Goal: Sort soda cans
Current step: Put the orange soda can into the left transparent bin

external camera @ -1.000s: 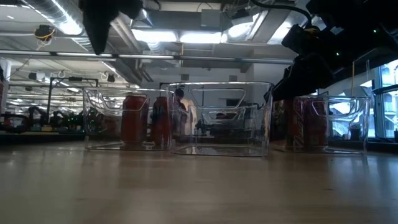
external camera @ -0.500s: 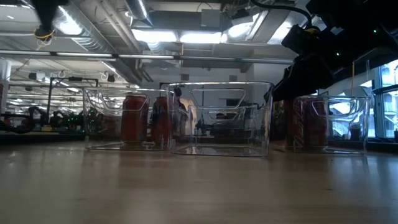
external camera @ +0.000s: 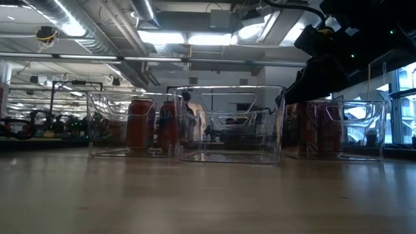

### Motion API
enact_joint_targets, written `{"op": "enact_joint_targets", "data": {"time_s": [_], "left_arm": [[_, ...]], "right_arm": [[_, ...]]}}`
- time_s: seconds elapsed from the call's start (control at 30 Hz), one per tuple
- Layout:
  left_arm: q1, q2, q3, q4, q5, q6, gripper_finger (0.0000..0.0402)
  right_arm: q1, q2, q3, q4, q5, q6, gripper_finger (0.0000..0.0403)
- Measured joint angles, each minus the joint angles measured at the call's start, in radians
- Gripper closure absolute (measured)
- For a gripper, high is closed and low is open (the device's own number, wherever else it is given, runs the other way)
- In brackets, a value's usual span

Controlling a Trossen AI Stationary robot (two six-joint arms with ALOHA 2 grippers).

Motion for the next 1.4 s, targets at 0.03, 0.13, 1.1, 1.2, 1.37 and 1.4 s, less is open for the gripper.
{"op": "enact_joint_targets", "data": {"time_s": [0.03,0.13,1.1,1.2,1.37,1.4], "left_arm": [[-0.013,0.0,-0.003,0.001,-0.001,-0.024,0.005],[-0.052,0.0,-0.024,0.006,0.009,-0.099,0.005],[-0.321,0.0,-0.294,0.222,0.158,-0.387,0.005],[-0.335,0.0,-0.326,0.261,0.159,-0.39,0.005],[-0.335,0.0,-0.386,0.345,0.159,-0.39,0.005],[-0.335,0.0,-0.398,0.362,0.159,-0.391,0.005]], "right_arm": [[0.0,0.0,0.0,0.0,0.0,0.007,0.0056],[0.0,0.0,0.0,-0.01,0.0,0.033,0.0056],[0.0,0.0,0.0,-0.003,0.0,0.048,0.0056],[0.0,0.0,0.0,-0.002,0.0,0.048,0.0056],[0.0,0.0,0.0,-0.001,0.0,0.049,0.0056],[0.0,0.0,0.0,-0.001,0.0,0.049,0.0056]]}}
